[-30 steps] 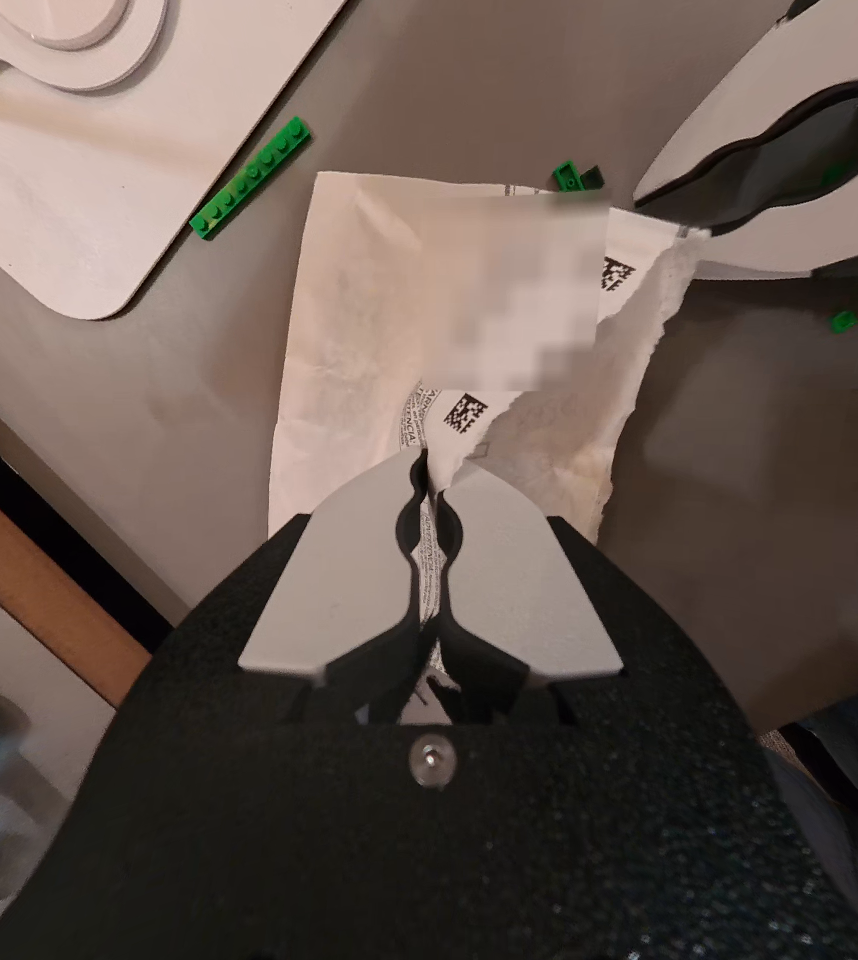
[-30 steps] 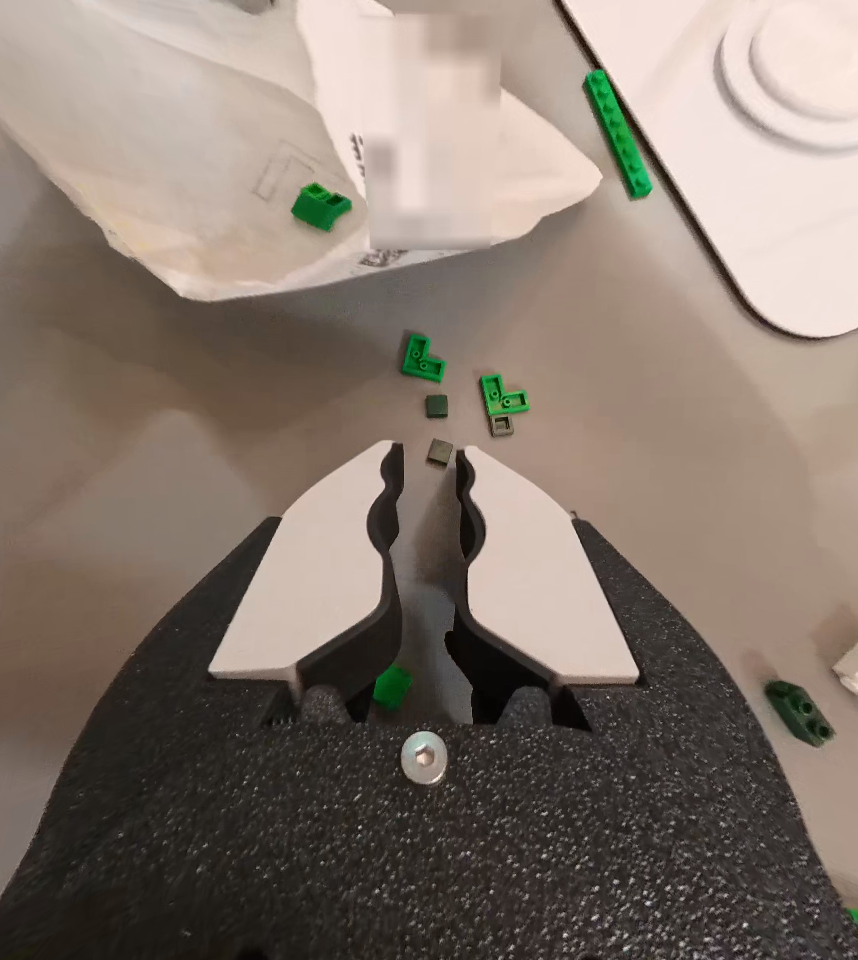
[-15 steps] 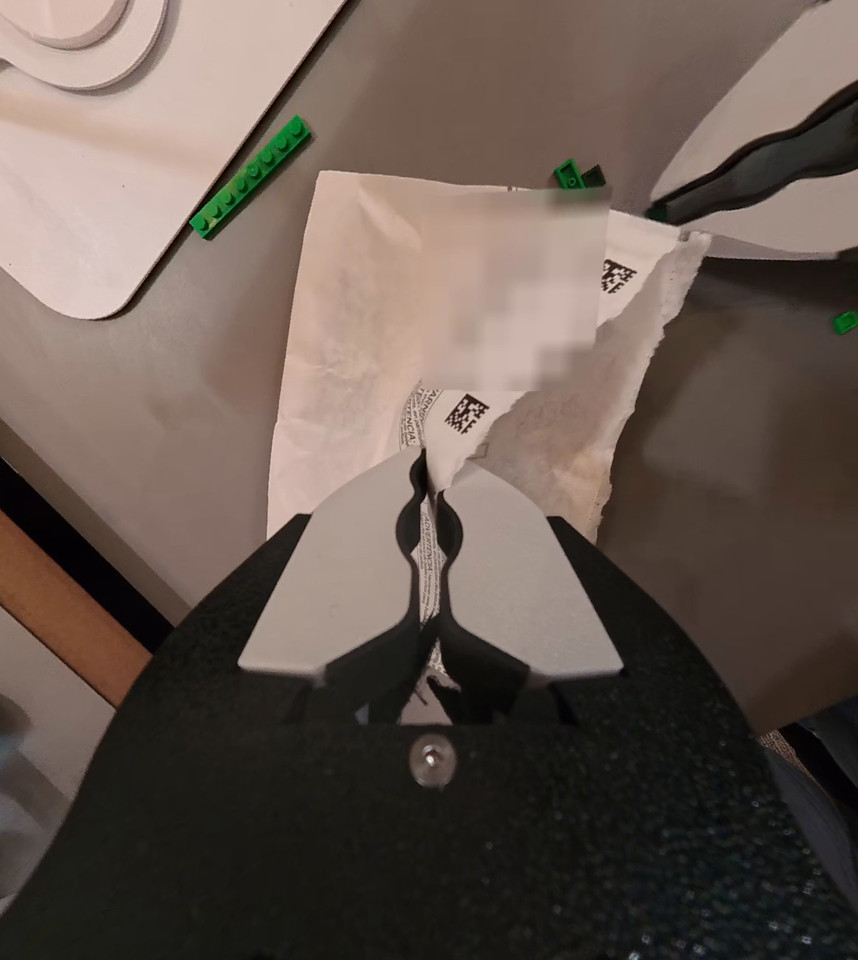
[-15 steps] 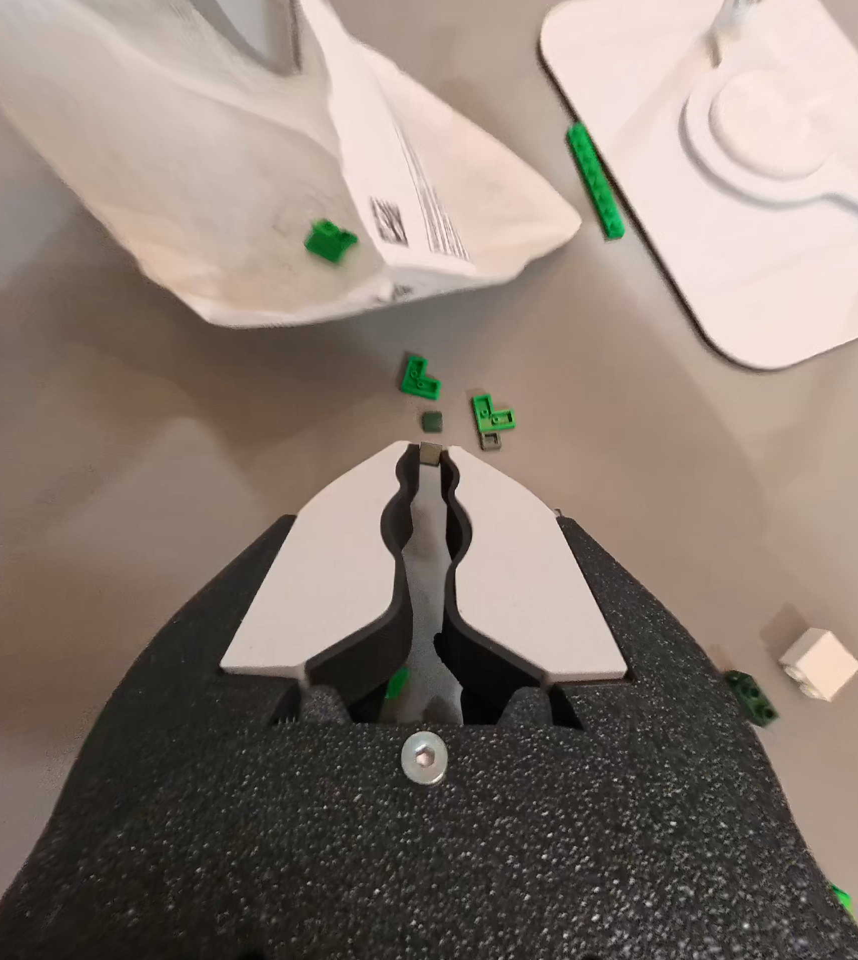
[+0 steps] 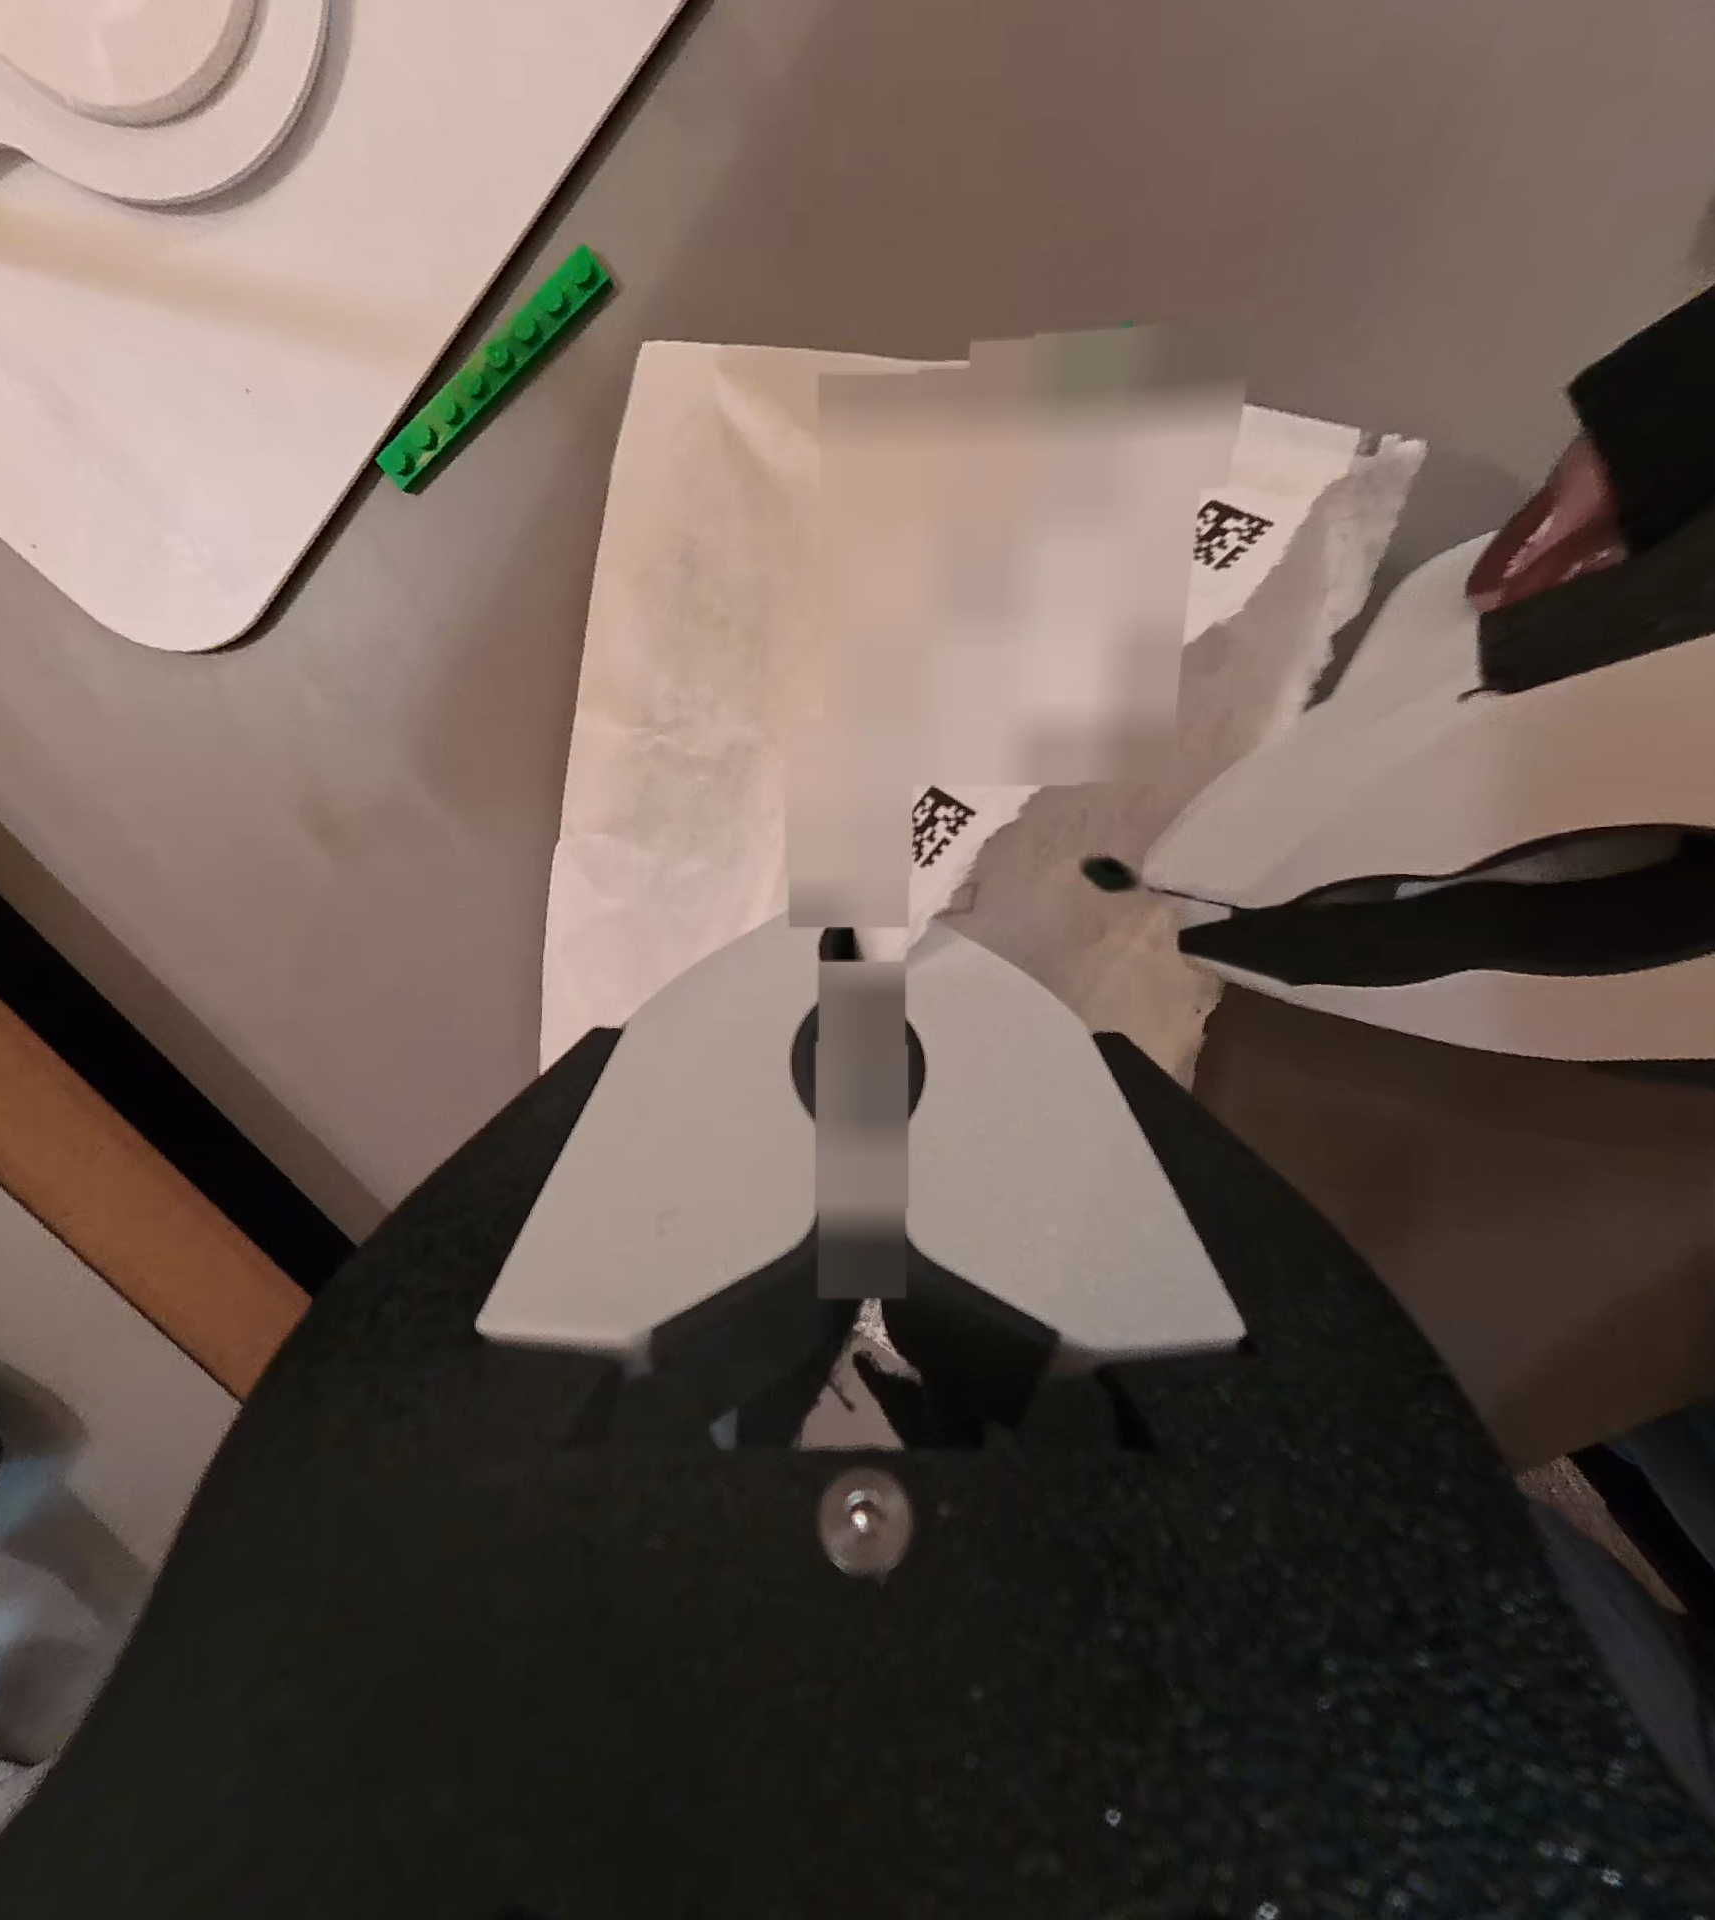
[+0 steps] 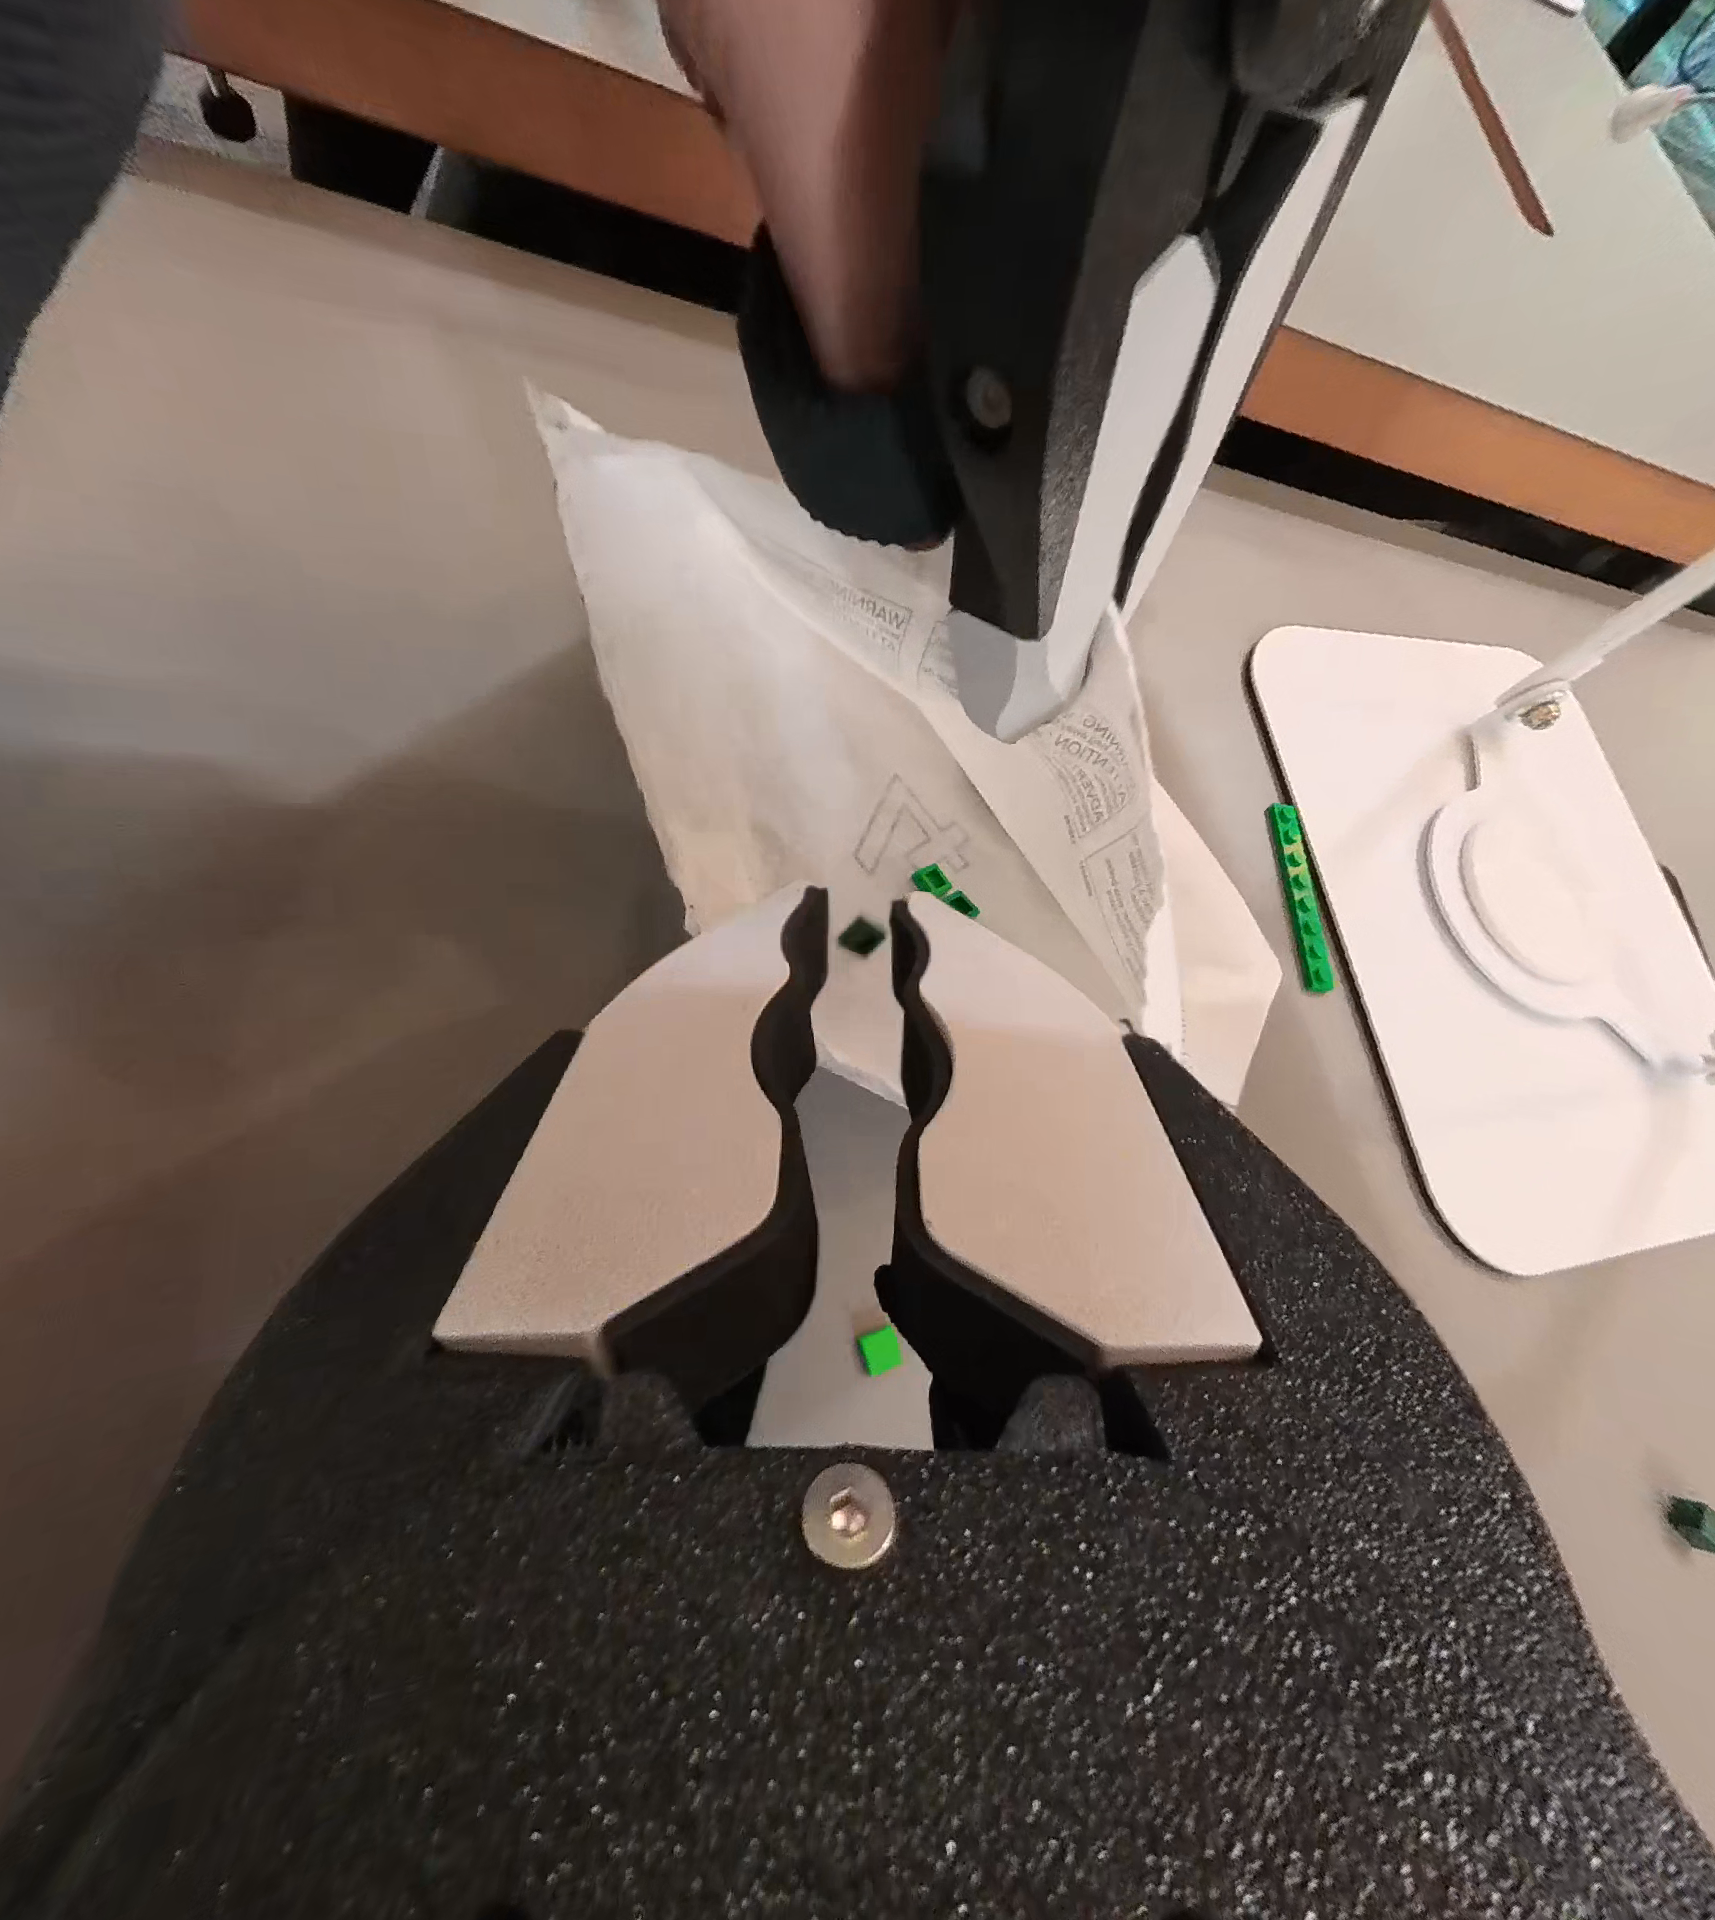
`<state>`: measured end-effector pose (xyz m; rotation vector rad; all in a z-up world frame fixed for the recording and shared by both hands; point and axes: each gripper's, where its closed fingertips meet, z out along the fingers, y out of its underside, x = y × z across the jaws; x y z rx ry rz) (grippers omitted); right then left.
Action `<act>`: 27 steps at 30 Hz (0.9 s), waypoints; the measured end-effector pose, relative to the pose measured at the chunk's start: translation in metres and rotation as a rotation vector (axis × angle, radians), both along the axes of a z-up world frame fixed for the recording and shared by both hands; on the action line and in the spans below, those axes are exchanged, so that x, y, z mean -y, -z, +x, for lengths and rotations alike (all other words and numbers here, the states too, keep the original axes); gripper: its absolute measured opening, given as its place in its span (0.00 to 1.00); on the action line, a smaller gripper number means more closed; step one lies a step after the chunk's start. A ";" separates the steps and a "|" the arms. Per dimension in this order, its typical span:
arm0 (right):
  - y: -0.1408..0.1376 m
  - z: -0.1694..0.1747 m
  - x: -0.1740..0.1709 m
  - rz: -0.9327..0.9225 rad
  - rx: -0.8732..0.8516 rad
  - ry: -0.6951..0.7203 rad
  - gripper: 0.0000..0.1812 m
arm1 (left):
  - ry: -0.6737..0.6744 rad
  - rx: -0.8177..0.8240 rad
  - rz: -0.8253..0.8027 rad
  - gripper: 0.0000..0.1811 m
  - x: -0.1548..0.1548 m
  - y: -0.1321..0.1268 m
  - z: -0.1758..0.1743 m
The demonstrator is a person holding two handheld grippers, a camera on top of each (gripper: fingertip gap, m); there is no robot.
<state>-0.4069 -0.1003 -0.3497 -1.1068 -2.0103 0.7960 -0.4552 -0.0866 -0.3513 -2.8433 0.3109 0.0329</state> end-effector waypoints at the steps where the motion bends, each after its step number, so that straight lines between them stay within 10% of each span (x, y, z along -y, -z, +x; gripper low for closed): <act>1: 0.001 0.000 0.001 -0.007 0.001 -0.003 0.06 | -0.001 0.002 0.001 0.00 0.000 0.000 0.000; 10: -0.018 0.027 -0.040 0.004 -0.061 0.103 0.07 | -0.026 0.011 0.008 0.00 0.004 -0.001 -0.007; 27: 0.055 0.022 -0.097 -0.199 0.203 0.100 0.16 | -0.037 0.020 0.015 0.00 0.006 -0.002 -0.011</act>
